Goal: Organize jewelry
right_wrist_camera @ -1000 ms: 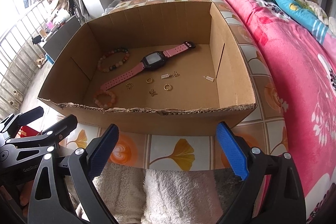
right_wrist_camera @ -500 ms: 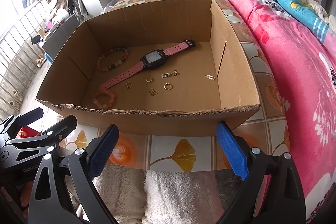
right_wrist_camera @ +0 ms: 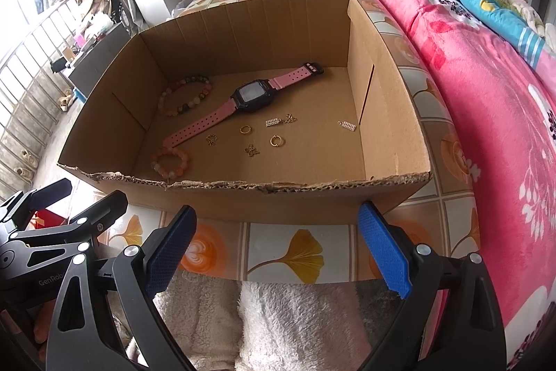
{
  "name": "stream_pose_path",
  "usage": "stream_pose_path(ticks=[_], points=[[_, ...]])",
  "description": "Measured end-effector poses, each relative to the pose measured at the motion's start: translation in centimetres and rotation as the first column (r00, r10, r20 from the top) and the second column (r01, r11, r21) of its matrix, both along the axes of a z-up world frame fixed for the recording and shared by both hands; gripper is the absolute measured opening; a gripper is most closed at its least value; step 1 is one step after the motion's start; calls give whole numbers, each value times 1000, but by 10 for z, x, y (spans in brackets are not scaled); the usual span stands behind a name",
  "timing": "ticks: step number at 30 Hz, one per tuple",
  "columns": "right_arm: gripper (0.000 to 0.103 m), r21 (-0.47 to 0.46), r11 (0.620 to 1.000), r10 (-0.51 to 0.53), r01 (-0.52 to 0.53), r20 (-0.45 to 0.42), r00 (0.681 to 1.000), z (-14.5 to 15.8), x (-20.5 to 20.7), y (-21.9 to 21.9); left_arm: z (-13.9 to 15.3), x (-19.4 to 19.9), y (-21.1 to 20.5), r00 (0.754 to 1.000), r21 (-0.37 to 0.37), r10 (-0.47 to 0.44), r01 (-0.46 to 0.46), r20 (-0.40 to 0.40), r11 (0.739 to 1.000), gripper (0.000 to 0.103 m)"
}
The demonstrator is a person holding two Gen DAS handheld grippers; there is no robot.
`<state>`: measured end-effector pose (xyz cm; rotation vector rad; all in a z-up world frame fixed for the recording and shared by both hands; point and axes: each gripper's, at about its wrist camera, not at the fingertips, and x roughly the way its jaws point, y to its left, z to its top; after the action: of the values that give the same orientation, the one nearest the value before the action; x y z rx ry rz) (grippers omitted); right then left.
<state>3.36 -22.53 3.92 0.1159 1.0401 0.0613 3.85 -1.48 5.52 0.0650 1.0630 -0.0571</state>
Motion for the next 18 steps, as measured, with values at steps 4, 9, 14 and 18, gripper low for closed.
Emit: stream_pose_path(ticks=[4, 9, 14, 18], points=[[92, -1, 1000, 1, -1, -1, 1000, 0, 0, 0, 0, 0, -1, 1000, 1, 0, 0, -2, 1000, 94], [92, 0, 1000, 2, -2, -1, 1000, -1, 0, 0, 0, -1, -2, 1000, 4, 1, -1, -2, 1000, 94], [92, 0, 1000, 3, -3, -1, 1000, -1, -1, 0, 0, -1, -2, 1000, 5, 1, -1, -2, 1000, 94], [92, 1, 1000, 3, -3, -1, 1000, -2, -1, -1, 0, -2, -2, 1000, 6, 1, -1, -1, 1000, 94]])
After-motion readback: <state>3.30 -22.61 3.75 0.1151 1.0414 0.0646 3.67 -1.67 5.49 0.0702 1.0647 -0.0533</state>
